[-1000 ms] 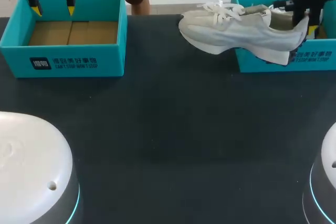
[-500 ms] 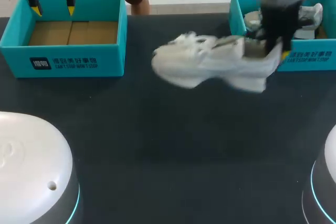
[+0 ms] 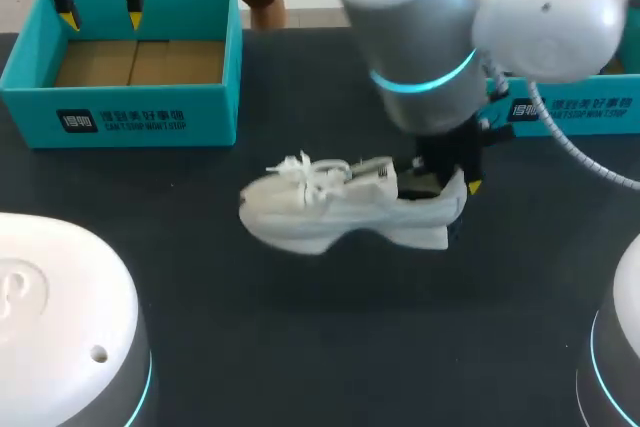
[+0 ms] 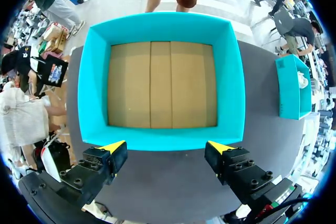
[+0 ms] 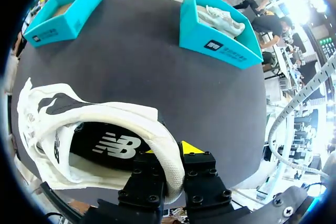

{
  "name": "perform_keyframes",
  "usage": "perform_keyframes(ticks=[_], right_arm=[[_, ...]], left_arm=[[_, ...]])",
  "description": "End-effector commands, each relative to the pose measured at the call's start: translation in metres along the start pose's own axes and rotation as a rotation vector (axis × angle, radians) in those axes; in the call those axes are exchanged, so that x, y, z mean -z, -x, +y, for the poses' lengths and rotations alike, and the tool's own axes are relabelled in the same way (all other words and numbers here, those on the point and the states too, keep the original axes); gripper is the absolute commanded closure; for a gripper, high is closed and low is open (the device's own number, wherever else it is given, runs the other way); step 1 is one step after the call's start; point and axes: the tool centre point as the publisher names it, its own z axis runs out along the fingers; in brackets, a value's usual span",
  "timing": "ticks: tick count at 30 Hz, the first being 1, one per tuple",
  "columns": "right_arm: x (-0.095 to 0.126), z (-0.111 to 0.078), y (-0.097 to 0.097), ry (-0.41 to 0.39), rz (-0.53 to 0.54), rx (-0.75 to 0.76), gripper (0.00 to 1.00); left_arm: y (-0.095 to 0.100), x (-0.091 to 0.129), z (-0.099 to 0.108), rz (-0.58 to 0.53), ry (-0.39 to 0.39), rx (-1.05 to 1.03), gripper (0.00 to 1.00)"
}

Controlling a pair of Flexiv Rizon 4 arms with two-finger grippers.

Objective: Take the shoe out of the shoebox, open the shoe tongue, remove and reinsert the insole, then place the shoe into the shoebox

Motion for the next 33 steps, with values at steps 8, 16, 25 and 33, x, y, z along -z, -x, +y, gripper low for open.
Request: perform_keyframes(ticks=[8, 16, 25, 33], right_arm=[[-0.066, -0.004, -0.041, 0.003, 0.003, 0.028, 1.0], [-0.098, 0.001, -0.06, 0.017, 0.006, 0.055, 1.0], [-0.126, 0.004, -0.074, 0.021, -0.006, 0.096, 1.0], [-0.133, 0.007, -0.077, 0.0, -0.026, 0.078, 0.54]], left_arm=[[0.0, 0.0, 0.0, -0.001, 0.001, 0.0, 0.0], [0.0, 0.0, 0.0, -0.001, 0.001, 0.0, 0.0], [0.0, 0.0, 0.0, -0.001, 0.001, 0.0, 0.0], [0.0, 0.0, 0.0, -0.001, 0.001, 0.0, 0.0]])
